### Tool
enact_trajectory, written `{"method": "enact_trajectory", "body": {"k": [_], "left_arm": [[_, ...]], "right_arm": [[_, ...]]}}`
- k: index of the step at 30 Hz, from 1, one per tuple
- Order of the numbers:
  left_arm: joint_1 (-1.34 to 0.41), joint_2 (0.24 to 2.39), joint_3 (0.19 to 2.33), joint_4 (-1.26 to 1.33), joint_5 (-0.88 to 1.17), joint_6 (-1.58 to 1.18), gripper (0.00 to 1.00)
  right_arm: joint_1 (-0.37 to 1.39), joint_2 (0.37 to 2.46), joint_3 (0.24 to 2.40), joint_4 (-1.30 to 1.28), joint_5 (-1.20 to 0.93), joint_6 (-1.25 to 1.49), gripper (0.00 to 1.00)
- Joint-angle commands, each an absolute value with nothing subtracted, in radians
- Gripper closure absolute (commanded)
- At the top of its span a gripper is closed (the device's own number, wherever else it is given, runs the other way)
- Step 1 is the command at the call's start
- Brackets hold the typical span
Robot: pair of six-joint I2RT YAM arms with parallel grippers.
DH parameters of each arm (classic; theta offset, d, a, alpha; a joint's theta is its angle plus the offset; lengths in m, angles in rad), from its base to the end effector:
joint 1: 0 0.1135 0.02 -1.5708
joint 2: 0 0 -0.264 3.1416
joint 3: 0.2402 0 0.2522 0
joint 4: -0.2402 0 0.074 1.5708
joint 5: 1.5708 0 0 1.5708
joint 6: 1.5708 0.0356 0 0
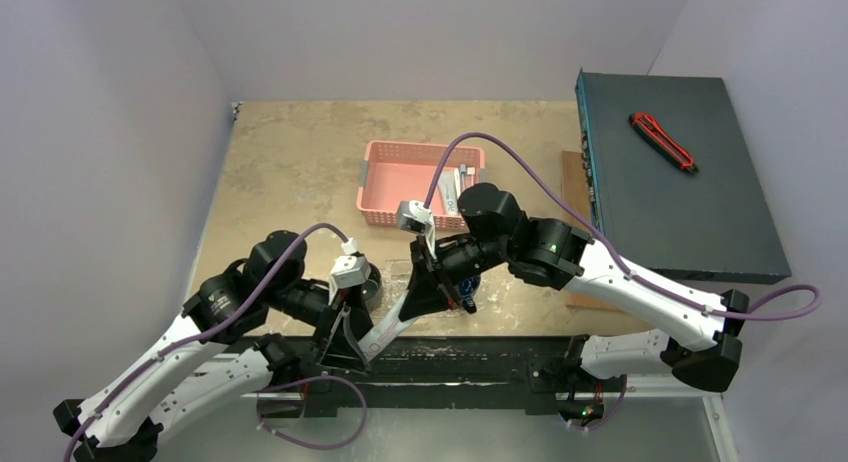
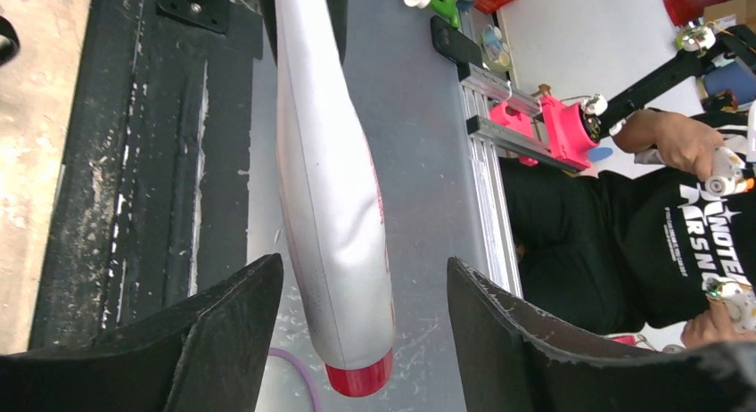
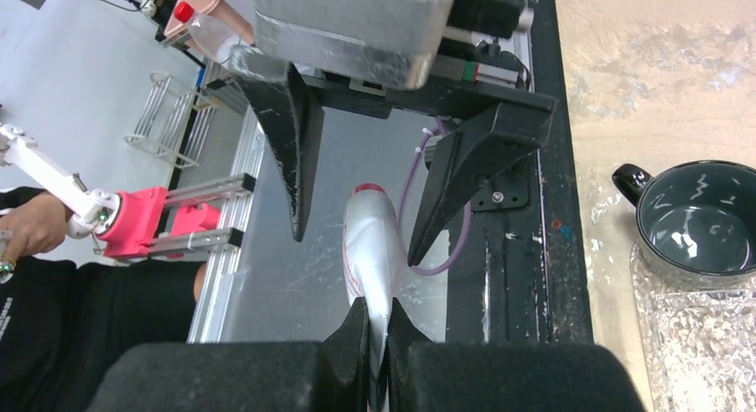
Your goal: Prepare toiletry sets of a toothbrush and toothpaste on the tray
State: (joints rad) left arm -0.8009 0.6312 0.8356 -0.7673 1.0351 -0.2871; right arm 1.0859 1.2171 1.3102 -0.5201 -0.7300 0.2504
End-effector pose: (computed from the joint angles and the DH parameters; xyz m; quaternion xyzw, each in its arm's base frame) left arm 0.0563 -0.1021 0.3286 0.4244 0.6753 -0.5879 0.1348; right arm 0.0994 0.2397 0.4020 -0.4952 0.6396 0.5488 0.2109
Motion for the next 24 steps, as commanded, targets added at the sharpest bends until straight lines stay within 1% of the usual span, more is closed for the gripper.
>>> {"method": "enact_trajectory", "body": {"k": [1,8,9,10,11,12,16,17,18,19,20,21,22,24], "left_arm": [[-0.802,0.641,0.900,-0.738,1.002,-0.242,0.31],[-0.803,0.685,0.925,-0.709,0.989,-0.234,0.30],[-0.803,0.692,0.925,-0.705,0.989,-0.233,0.32],[-0.802,0.699,0.925,-0.701,0.989,-0.231,0.36],[-0.803,0.704,0.924,-0.699,0.989,-0.229,0.42],[-0.803,0.709,0.923,-0.696,0.991,-0.226,0.50],[-0.804,0.716,0.919,-0.691,0.994,-0.218,0.77],[-0.804,0.715,0.920,-0.690,0.992,-0.217,0.82],[-0.803,0.716,0.921,-0.691,0.990,-0.216,0.84],[-0.803,0.718,0.922,-0.691,0.989,-0.215,0.85],[-0.804,0.717,0.925,-0.691,0.988,-0.214,0.83],[-0.802,0.716,0.927,-0.692,0.982,-0.213,0.76],[-0.803,0.713,0.931,-0.695,0.971,-0.214,0.67],[-0.802,0.707,0.936,-0.701,0.947,-0.215,0.51]], "right_arm": [[1.089,1.215,1.316,-0.467,-0.758,0.268,1.00],[1.089,1.238,1.331,-0.437,-0.738,0.311,1.00],[1.089,1.238,1.331,-0.435,-0.736,0.314,1.00],[1.089,1.237,1.334,-0.435,-0.736,0.316,1.00],[1.090,1.236,1.334,-0.435,-0.735,0.317,1.00],[1.089,1.235,1.336,-0.435,-0.734,0.320,1.00],[1.089,1.229,1.344,-0.448,-0.732,0.317,1.00],[1.089,1.228,1.345,-0.454,-0.731,0.314,1.00],[1.089,1.227,1.344,-0.457,-0.730,0.311,1.00],[1.089,1.226,1.342,-0.457,-0.731,0.311,1.00],[1.090,1.226,1.338,-0.461,-0.734,0.310,1.00],[1.089,1.225,1.333,-0.463,-0.733,0.308,1.00],[1.089,1.224,1.330,-0.467,-0.727,0.306,1.00],[1.089,1.224,1.326,-0.479,-0.713,0.300,1.00]]}}
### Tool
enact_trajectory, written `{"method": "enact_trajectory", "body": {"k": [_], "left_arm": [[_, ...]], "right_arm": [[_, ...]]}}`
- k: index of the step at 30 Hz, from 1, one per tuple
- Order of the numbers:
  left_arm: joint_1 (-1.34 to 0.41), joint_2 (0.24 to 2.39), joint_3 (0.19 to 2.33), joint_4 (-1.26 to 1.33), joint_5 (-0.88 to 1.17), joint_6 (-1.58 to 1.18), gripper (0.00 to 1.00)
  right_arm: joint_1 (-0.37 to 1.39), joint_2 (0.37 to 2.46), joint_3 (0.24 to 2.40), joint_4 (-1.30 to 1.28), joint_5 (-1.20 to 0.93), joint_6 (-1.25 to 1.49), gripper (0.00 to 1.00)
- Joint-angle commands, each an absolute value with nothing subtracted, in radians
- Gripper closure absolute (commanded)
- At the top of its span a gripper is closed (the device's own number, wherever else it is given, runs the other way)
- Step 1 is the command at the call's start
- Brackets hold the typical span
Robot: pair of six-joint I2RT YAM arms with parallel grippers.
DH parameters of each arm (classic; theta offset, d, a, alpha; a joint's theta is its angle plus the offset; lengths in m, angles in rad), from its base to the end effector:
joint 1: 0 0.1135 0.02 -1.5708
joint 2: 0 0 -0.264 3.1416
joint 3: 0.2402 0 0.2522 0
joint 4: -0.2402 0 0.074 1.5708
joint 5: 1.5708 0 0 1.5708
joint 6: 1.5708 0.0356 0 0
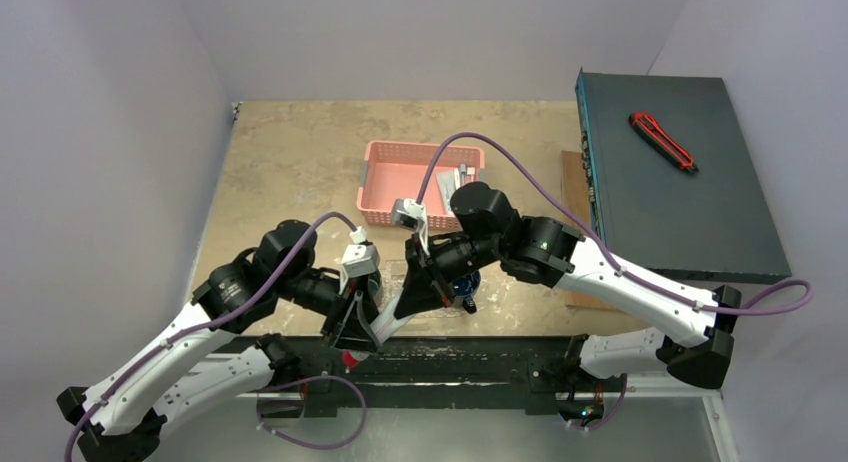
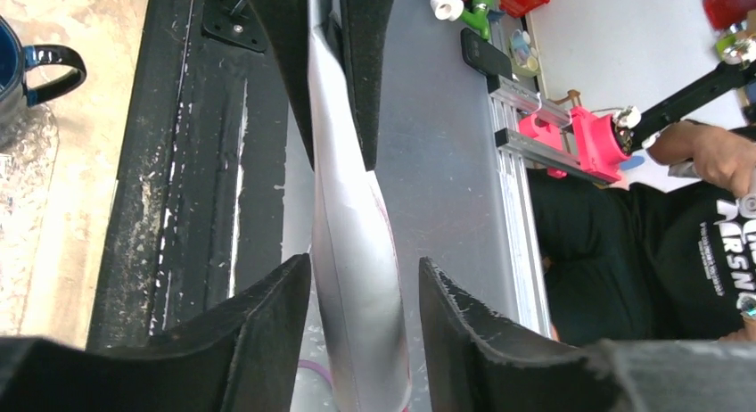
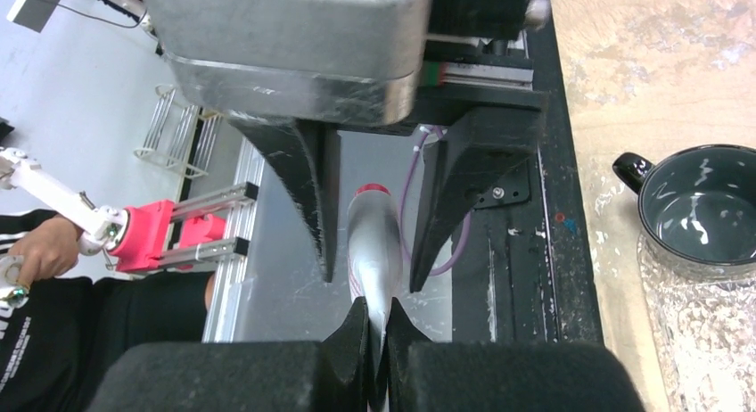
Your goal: Prepare toiletry sets of a toothbrush and toothpaste on the tray
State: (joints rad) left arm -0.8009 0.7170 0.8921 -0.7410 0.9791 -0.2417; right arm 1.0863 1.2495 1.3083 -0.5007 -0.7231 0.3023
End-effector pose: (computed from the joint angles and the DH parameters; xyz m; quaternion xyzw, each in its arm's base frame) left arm 0.0700 -0.1146 0.3384 0.4311 0.6809 -0.5690 0.1633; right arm 0.1043 0.2487 0.3952 -0.4768 0.6580 0.5498 0.1933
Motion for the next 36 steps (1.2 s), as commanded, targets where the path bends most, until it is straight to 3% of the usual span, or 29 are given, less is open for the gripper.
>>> {"method": "enact_trajectory", "body": {"k": [1,5,13,24,36], "left_arm": [[-0.804,0.703,0.940,-0.704,0.932,-0.215,0.46],[-0.803,0.675,0.963,-0.736,0.826,-0.208,0.35],[-0.802,0.626,1.005,-0.762,0.471,-0.225,0.28],[-0.802,0.615,1.028,-0.786,0.187,-0.232,0.22],[-0.753,0.682,1.136,-0.826,0.016,-0.240,0.19]], "right_arm": [[1.089,1.225,1.327,-0.488,-0.701,0.295,1.00],[1.089,1.226,1.333,-0.530,-0.651,0.283,1.00],[1.091,1.255,1.421,-0.715,-0.388,0.256,1.00],[1.099,1.366,1.537,-0.905,0.073,0.295,1.00],[1.123,1.515,1.664,-0.998,0.287,0.311,1.00]]}}
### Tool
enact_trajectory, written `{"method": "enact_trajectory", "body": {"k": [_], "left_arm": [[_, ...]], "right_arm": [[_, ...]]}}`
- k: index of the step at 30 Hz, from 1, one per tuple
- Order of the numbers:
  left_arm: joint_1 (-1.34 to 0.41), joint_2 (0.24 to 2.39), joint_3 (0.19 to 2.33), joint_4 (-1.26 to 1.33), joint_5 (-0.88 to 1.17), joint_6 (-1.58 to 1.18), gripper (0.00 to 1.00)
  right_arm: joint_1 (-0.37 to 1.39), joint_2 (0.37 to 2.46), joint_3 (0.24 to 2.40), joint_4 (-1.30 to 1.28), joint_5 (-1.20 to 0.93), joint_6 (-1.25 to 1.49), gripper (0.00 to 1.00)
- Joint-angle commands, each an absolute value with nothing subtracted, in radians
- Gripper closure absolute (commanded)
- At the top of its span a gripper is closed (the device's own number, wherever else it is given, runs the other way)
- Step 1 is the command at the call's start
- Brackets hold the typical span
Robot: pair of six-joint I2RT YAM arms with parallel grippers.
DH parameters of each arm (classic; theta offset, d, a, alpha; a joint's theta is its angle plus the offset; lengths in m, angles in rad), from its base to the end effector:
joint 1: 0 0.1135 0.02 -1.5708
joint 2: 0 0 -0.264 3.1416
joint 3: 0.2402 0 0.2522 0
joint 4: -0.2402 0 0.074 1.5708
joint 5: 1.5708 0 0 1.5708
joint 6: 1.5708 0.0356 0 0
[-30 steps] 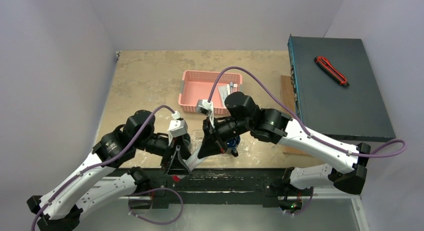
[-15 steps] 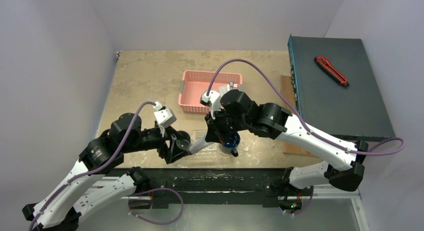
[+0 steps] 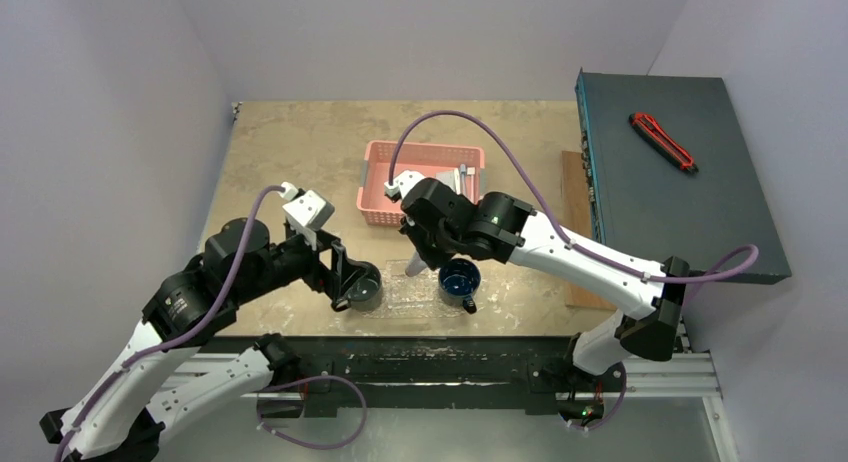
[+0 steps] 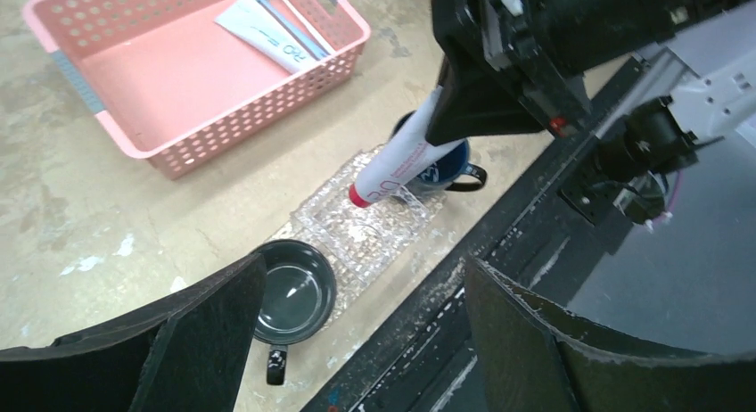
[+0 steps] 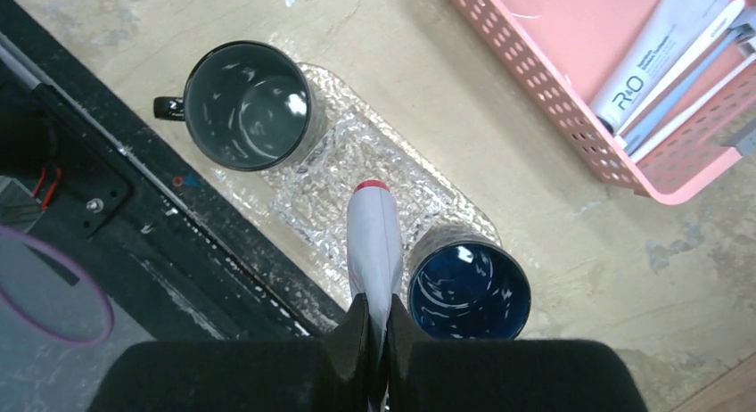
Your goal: Prepare toiletry sets of a toothbrush and toothpaste on the tray
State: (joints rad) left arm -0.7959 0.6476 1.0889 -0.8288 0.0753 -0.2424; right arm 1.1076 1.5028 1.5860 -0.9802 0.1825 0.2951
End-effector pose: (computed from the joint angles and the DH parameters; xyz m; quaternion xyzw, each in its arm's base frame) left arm 0.0727 -0.0781 0.3903 0.2468 0.7921 -0.3036 0.4684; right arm 0.1439 0.2737 0.3719 -0.3437 0.8753 0.1467 0.3070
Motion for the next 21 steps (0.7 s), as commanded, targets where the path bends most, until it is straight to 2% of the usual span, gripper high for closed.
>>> {"method": "enact_trajectory", "body": {"k": [1,5,21], "left_arm": [[-0.723,0.692,1.142,-0.826,0.046,-0.244,0.19],[-0.583,0.727,1.144,-0.810,0.159,-0.271,0.19],[-0.514,0.685,1.039,-0.755,0.103,-0.266,0.19]], "right_arm": [[1.127,1.526,1.674,-1.003,0.298,0.310,1.00],[1.143,1.557,1.703,-1.015,0.312,0.313,1.00],[1.157,1.632,1.714,-0.997,0.317,0.319,1.00]]}}
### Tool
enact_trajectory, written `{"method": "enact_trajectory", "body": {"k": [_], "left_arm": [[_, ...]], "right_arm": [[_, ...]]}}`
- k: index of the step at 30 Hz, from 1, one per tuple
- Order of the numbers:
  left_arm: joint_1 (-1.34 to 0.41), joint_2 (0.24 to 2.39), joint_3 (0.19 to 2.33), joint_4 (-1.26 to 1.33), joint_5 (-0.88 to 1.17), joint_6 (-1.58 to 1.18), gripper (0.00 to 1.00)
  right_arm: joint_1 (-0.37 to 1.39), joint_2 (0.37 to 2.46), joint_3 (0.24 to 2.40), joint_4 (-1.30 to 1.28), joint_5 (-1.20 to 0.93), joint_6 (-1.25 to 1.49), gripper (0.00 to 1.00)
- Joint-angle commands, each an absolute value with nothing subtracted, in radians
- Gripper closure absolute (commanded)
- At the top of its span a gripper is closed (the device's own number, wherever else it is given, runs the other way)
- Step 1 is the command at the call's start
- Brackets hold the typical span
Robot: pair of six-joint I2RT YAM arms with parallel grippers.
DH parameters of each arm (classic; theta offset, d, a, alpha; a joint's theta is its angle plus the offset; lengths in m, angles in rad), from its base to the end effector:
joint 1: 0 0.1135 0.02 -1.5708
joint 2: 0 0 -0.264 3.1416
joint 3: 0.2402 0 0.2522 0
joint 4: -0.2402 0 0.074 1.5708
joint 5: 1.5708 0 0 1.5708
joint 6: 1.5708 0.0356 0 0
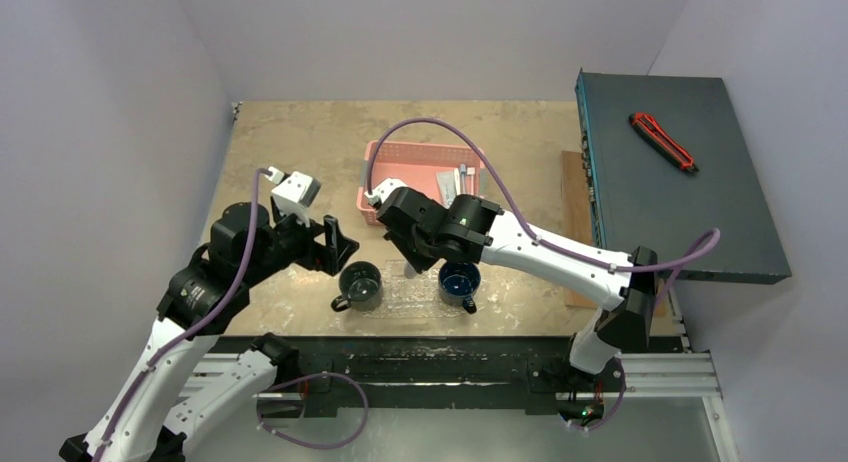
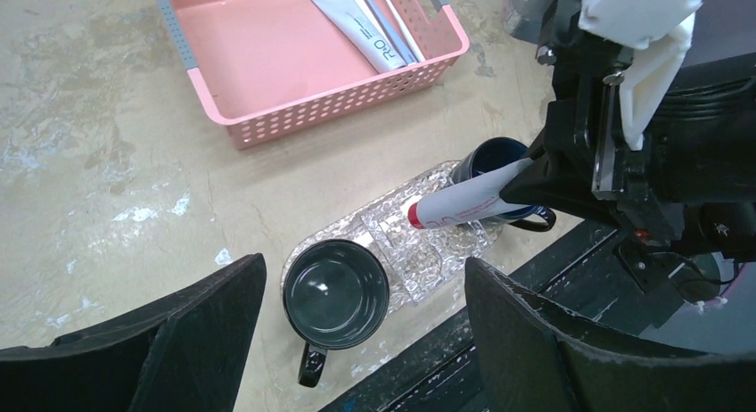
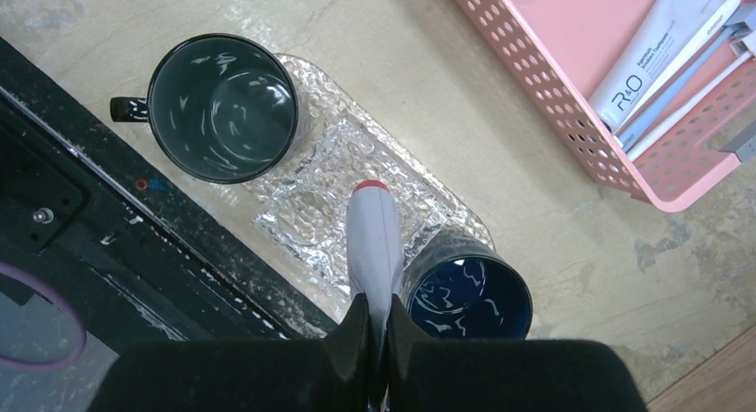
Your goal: Prepare toiletry sets of a toothbrush and toothpaste on the tray
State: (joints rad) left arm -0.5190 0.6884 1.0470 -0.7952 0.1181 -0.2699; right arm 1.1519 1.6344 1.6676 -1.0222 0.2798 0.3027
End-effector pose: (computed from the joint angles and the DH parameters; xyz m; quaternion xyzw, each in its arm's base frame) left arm 0.1052 -0.0649 0.3771 0.1361 0.8315 -0.2520 0.4759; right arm 0.1469 0.3058 0.3547 -0.3543 0.8809 0.0890 0.3010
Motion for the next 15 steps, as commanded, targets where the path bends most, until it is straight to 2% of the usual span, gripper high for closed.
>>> {"method": "enact_trajectory", "body": {"k": [1,15], "left_arm": [[-0.514,0.681,1.037,-0.755,0.099,-0.265,0.19],[-0.514,0.639,1.019,-0.763,0.084,-0.253,0.19]], "right_arm": [[1.157,1.637,1.716,-0.997,0.318,0.319,1.00],[1.158,1.704,1.717,-0.979,0.324,0.321,1.00]]}}
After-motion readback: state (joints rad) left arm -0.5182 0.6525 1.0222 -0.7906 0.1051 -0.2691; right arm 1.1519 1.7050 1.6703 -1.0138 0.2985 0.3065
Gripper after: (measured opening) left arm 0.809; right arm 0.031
